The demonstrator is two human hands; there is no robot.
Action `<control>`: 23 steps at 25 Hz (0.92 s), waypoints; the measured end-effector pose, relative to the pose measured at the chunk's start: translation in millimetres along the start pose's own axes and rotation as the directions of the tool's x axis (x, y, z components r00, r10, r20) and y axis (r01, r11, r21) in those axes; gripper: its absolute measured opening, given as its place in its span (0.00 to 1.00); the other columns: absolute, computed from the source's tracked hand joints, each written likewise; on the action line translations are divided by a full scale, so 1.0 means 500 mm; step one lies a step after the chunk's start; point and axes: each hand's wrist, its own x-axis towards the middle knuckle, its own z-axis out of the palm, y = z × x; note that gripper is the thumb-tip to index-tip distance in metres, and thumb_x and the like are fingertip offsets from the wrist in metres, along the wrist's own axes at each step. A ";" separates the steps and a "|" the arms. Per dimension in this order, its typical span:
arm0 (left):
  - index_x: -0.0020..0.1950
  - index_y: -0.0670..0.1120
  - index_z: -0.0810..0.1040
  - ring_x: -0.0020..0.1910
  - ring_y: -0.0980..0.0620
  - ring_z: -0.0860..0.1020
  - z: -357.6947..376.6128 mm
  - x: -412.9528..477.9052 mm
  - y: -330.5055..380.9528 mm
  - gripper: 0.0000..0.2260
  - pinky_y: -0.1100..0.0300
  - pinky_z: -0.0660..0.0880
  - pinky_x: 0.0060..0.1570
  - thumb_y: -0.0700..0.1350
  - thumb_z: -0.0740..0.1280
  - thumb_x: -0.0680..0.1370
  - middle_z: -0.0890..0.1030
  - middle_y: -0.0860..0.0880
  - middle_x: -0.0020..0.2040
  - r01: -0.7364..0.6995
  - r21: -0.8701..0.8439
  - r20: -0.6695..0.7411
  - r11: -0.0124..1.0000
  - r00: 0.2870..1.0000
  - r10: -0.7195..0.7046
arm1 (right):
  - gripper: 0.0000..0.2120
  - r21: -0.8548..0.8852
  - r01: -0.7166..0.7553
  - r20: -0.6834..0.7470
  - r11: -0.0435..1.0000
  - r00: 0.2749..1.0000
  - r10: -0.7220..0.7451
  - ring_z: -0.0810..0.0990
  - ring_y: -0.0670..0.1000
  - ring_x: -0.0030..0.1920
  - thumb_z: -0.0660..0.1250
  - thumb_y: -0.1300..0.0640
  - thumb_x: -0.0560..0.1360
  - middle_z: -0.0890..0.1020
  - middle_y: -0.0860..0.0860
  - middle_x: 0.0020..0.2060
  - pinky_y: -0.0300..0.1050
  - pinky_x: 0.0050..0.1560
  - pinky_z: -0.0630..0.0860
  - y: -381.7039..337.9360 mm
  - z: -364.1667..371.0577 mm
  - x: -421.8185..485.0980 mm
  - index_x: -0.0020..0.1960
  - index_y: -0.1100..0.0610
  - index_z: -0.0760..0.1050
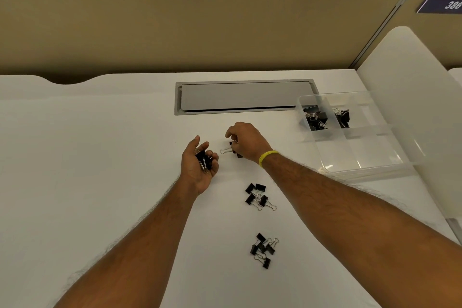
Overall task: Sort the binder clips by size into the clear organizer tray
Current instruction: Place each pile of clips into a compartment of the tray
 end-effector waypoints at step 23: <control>0.45 0.45 0.75 0.31 0.53 0.75 -0.004 -0.010 -0.006 0.12 0.65 0.74 0.25 0.55 0.65 0.77 0.75 0.49 0.30 -0.021 -0.012 0.024 1.000 0.999 0.021 | 0.06 0.942 -0.320 0.210 0.104 0.802 0.560 0.73 0.50 0.33 0.60 0.62 0.74 0.73 0.52 0.36 0.42 0.33 0.71 0.033 -0.038 -0.056 0.41 0.58 0.74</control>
